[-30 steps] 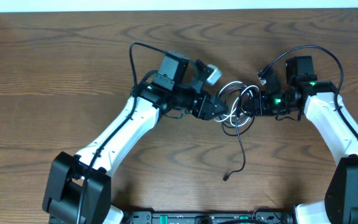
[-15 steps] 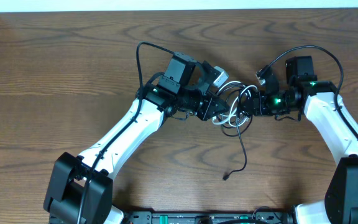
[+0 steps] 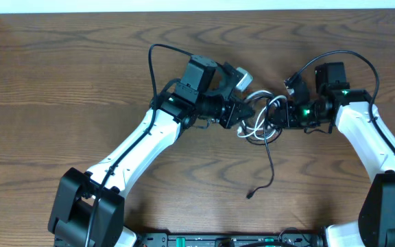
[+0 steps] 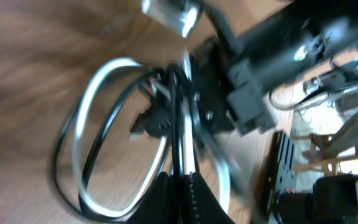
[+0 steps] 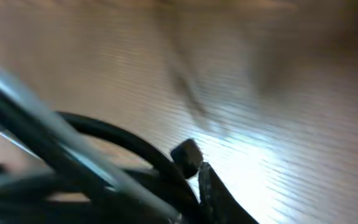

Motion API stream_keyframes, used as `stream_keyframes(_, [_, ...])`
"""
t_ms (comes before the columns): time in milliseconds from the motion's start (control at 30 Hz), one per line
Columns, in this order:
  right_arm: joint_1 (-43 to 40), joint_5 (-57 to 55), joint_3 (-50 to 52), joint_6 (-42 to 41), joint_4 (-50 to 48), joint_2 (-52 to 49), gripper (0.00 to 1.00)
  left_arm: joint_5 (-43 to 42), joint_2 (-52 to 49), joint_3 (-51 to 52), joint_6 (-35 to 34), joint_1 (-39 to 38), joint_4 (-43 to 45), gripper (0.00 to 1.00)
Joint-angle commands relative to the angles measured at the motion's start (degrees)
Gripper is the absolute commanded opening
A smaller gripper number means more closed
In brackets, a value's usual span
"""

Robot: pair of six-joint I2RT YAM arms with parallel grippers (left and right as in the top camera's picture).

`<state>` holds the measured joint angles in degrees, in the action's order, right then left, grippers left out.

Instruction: Untangle cables

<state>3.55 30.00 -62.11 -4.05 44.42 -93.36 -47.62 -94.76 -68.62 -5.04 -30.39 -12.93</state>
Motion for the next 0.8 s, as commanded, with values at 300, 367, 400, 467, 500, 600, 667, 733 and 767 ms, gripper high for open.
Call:
stream_keyframes(300, [-0.13, -31.80, 0.09, -19.30, 6.60, -0.28, 0.33, 0.31, 9.29, 0.15, -3.87, 6.36, 1.66, 0.07])
stream_keyframes(367, [-0.13, -31.80, 0.09, -19.32, 6.58, -0.28, 0.33, 0.31, 10.60, 0.15, -3.87, 7.78, 1.18, 0.07])
stream_keyframes(400, [-0.13, -31.69, 0.09, -19.52, 6.56, -0.28, 0.35, 0.31, 11.32, 0.15, -3.87, 8.46, 0.94, 0.07])
stream_keyframes(467, [-0.13, -30.18, 0.09, -19.67, 6.36, -0.28, 0.43, 0.31, 12.57, 0.15, -3.87, 9.60, 0.17, 0.08])
stream_keyframes(500, [-0.13, -27.80, 0.09, -19.34, 6.05, -0.28, 0.44, 0.31, 13.31, 0.15, -3.87, 10.19, -0.20, 0.07])
stream_keyframes(600, [-0.13, -9.01, 0.09, -6.73, 2.51, -0.28, 0.41, 0.33, 14.64, 0.15, -3.82, 10.97, -1.16, 0.08])
stream_keyframes(667, [-0.13, 8.46, 0.09, 3.72, 0.17, -0.28, 0.60, 0.33, 15.08, 0.15, -3.82, 11.10, -1.86, 0.08])
stream_keyframes(733, [-0.13, 17.42, 0.09, 6.95, -1.60, -0.28, 0.71, 0.31, 15.06, 0.15, -3.85, 11.08, -2.16, 0.08])
stream_keyframes(767, [-0.09, 18.69, 0.09, 6.75, -2.54, -0.28, 0.71, 0.31, 15.04, 0.15, -3.87, 11.08, -2.40, 0.08])
